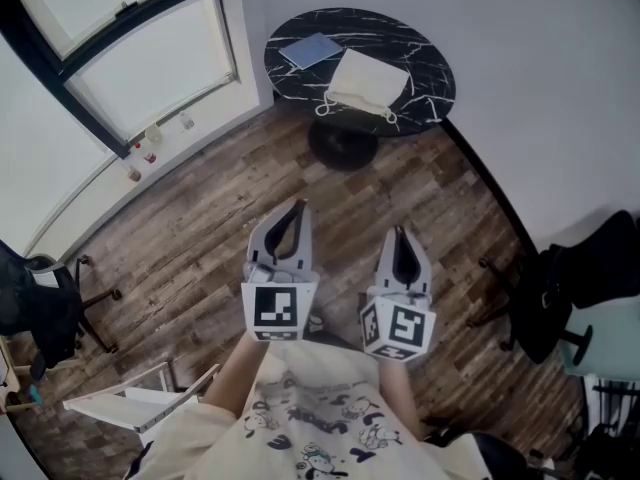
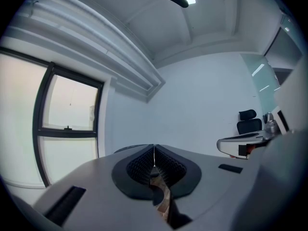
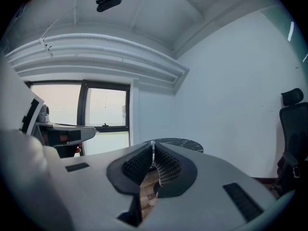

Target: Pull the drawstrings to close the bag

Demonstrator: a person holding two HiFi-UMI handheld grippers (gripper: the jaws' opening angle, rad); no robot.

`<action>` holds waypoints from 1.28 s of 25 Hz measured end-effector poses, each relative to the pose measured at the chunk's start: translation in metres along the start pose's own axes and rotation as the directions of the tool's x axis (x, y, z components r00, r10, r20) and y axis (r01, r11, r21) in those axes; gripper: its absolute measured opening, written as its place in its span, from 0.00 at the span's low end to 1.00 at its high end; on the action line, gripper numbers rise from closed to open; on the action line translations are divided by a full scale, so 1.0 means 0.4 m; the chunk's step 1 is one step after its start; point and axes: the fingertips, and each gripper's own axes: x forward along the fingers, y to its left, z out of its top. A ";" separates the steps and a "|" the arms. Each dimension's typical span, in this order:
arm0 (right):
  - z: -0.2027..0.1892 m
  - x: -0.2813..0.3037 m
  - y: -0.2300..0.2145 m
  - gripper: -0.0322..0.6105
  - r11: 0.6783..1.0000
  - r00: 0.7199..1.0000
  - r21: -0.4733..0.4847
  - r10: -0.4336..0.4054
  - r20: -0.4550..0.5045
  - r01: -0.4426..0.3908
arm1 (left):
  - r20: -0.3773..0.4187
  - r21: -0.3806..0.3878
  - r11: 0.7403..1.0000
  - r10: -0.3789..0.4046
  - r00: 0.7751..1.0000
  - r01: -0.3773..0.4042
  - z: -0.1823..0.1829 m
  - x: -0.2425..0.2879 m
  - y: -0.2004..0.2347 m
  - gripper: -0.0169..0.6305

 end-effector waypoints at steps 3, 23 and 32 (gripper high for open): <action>-0.006 0.046 -0.007 0.09 1.000 1.000 0.001 0.002 -0.006 -0.002 | -0.007 0.005 1.000 0.004 1.000 -0.004 -0.006 0.045 0.015 0.09; 0.011 0.598 -0.073 0.09 0.993 0.992 0.018 -0.111 -0.065 0.113 | -0.041 0.024 0.994 -0.107 0.993 0.108 0.003 0.607 0.216 0.09; -0.038 0.723 -0.119 0.09 0.986 0.976 0.035 -0.157 -0.154 0.164 | -0.119 -0.011 0.994 -0.110 0.987 0.110 -0.066 0.754 0.276 0.09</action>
